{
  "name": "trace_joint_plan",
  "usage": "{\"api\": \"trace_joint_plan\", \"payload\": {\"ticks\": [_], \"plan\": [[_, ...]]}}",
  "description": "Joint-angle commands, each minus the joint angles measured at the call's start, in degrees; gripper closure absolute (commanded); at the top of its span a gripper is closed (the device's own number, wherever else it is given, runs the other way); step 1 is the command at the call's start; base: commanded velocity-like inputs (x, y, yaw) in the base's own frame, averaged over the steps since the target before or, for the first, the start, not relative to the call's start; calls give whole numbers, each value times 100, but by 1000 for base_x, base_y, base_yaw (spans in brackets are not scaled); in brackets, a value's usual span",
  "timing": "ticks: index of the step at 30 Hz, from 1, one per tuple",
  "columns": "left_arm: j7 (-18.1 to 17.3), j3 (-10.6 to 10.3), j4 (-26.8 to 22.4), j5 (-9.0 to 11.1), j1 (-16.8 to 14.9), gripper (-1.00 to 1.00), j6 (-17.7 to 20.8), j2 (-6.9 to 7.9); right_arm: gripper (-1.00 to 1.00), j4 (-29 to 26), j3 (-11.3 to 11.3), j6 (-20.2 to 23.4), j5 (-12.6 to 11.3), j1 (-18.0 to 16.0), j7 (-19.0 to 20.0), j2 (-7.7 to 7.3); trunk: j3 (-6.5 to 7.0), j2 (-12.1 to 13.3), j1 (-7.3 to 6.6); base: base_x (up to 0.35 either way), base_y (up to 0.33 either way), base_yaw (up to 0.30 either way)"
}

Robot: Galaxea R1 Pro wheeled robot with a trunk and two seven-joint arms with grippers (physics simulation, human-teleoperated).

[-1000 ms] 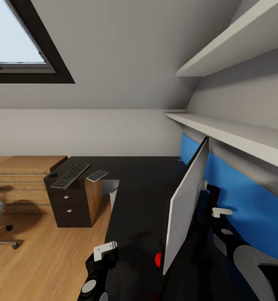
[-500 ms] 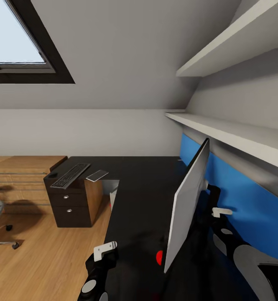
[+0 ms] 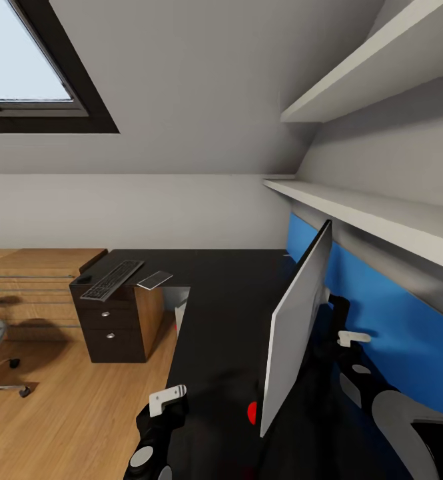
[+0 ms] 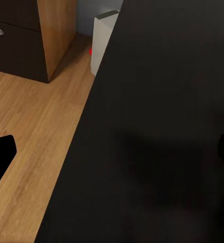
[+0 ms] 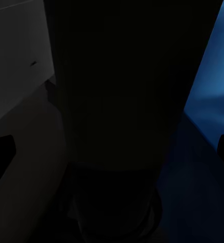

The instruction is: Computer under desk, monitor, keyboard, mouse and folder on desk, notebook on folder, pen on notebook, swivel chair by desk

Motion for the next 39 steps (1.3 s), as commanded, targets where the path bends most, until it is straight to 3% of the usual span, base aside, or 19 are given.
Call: {"api": "trace_joint_plan", "payload": {"ticks": [1, 27, 39], "plan": [[40, -11, -8, 35, -4, -100, 21, 3, -100, 6, 0, -26, -56, -5, 17, 0, -7, -5, 0, 0, 0, 0], [34, -9, -6, 36, -4, -100, 21, 4, -100, 6, 18, -52, -40, -5, 31, 7, -7, -5, 0, -1, 0, 0], [39, -8, -6, 44, -4, -100, 21, 1, -100, 6, 18, -56, -41, -5, 31, 1, -7, -5, 0, -183, 0, 0]]}}
